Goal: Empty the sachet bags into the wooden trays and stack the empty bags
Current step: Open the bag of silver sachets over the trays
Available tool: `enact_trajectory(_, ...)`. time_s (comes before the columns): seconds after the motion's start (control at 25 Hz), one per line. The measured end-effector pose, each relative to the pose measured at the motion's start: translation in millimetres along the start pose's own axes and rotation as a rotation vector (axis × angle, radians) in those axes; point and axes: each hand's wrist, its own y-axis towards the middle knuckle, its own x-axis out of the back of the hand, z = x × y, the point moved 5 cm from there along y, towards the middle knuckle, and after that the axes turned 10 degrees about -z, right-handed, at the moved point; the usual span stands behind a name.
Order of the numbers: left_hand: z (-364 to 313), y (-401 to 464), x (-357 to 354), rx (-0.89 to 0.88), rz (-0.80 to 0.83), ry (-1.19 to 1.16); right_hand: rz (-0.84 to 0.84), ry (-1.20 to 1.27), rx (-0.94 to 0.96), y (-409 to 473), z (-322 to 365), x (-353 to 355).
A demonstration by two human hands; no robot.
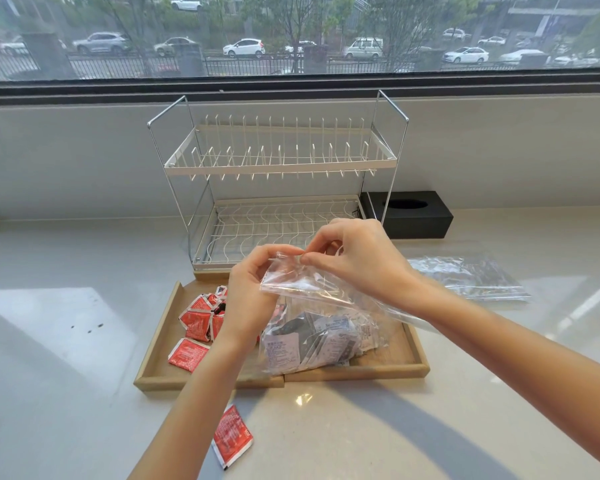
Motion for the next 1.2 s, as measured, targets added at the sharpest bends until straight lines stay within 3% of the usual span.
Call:
enact_trajectory(0.2,10,1,7,0.149,-0.110,-0.066,-0.094,0.035,0.142,2,13,13)
enact_trajectory(0.56,8,5,13,0.116,-0.116,-0.025,-0.152,0.257,0.174,31,9,57)
enact_trajectory(0.64,9,7,14,0.104,-0.113,-0.031,-0.070,0.285,0.136,32,2,52)
enact_trajectory(0.84,11,8,18,0.122,-0.139,-0.068,0.456,0.331,-0.178,9,-44,24)
enact_trajectory(0.92,12,9,19,0.126,-0.146,-0.064,0.526,0.285,-0.185,1,-58,22)
enact_trajectory(1.2,13,10,19,0.118,-0.127,-0.021,0.116,0.347,-0.079,25,-32,76)
